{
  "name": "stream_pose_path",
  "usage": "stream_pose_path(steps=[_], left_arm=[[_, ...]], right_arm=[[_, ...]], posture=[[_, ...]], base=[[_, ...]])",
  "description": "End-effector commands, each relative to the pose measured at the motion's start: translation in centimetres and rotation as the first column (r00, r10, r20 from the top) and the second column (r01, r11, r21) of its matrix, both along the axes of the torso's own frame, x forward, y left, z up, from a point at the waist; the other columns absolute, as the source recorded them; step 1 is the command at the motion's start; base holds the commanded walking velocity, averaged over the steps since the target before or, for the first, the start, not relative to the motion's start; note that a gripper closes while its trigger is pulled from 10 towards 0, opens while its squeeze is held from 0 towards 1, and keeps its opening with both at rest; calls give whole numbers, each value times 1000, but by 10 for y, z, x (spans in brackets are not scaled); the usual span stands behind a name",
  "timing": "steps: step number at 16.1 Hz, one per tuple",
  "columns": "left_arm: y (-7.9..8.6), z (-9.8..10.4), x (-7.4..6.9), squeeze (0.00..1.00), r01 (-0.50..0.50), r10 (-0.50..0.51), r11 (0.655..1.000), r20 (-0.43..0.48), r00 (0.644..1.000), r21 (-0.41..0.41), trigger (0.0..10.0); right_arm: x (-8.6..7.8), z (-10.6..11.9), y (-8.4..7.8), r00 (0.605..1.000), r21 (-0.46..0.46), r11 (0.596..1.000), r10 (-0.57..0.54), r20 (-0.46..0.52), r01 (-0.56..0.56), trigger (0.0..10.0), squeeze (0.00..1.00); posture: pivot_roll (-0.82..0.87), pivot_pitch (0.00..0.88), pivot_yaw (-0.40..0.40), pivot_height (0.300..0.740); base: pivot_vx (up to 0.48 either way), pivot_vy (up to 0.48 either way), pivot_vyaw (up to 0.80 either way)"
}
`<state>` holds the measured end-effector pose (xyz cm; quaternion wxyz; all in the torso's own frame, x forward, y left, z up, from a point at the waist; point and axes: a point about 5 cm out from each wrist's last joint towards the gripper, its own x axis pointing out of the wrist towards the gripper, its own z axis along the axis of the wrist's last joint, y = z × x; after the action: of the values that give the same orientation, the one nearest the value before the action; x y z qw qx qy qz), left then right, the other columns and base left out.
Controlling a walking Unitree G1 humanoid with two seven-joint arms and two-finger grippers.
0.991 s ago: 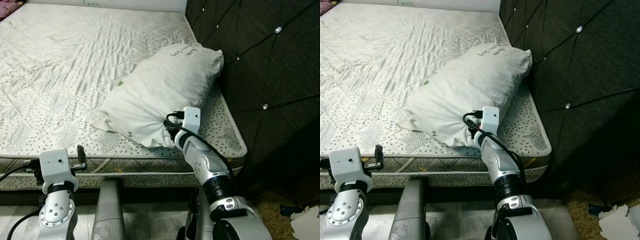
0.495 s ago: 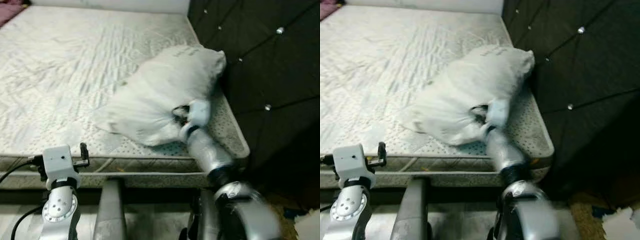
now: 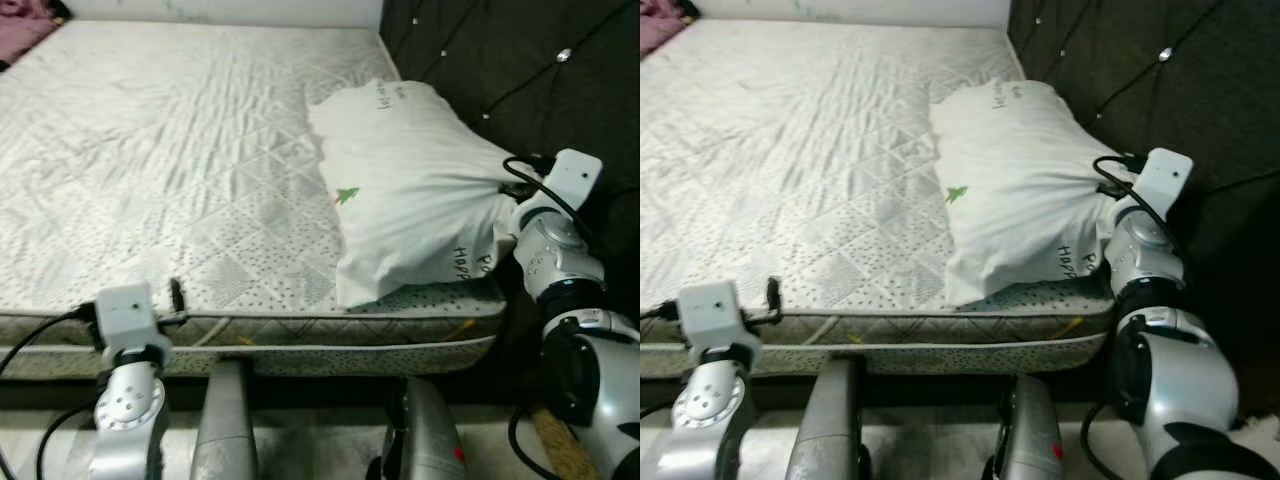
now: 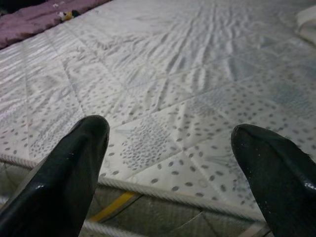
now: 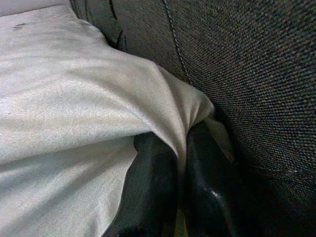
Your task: Clean up the room
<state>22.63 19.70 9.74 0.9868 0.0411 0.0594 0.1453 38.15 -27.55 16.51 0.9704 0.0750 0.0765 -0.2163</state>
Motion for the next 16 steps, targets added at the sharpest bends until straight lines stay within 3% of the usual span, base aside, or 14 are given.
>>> stream_pose_path(steps=[1,4,5,6,7,8,9,10,13,14,16], left_arm=[[2,-3,-2,0,-3,3,1000,-14,1000,1,10000],[3,-5,-3,0,-2,2,1000,-19,1000,4,10000],[4,-5,-2,0,2,-2,1000,-20,1000,7,10000],[4,-5,0,0,5,-5,1000,-19,1000,9,10000],[3,-5,1,0,9,-9,1000,-17,1000,9,10000],[2,-5,2,0,11,-10,1000,-17,1000,9,10000],[1,-5,2,0,14,-13,1000,-15,1000,8,10000],[1,-5,2,0,14,-14,1000,-15,1000,8,10000],[2,-5,1,0,12,-12,1000,-18,1000,9,10000],[2,-5,1,0,11,-11,1000,-18,1000,11,10000],[2,-5,1,0,11,-11,1000,-17,1000,12,10000]], right_arm=[[-2,43,-31,982,-63,990,-118,150,128,0,0],[-11,18,-30,988,-124,984,-114,103,127,0,0],[-18,-15,-10,997,-63,996,-67,34,69,0,0],[-24,-34,9,1000,-50,999,-10,2,10,0,0],[-32,-48,31,999,-49,997,53,-9,-53,0,0],[-37,-54,41,996,-44,996,82,-18,-83,0,0],[-52,-66,71,984,-39,984,175,-25,-176,0,0],[-58,-68,80,977,-44,976,210,-20,-211,0,0],[-78,-49,129,892,-96,897,440,101,-432,0,0],[-80,-30,147,826,-111,852,524,207,-512,0,0],[-82,-8,164,731,-133,790,606,315,-598,0,0]], posture=[[202,0,-30,533],[193,0,-28,533],[184,0,-25,533],[179,0,-23,533],[177,0,-23,533],[177,0,-23,533],[174,0,-23,533],[174,0,-23,533],[180,0,-27,533],[182,0,-29,533],[186,0,-29,533]], base=[[0,0,0],[0,0,0],[0,0,0],[0,0,0],[0,0,0],[0,0,0],[0,0,0],[0,0,0],[0,0,0],[0,0,0],[0,0,0]])
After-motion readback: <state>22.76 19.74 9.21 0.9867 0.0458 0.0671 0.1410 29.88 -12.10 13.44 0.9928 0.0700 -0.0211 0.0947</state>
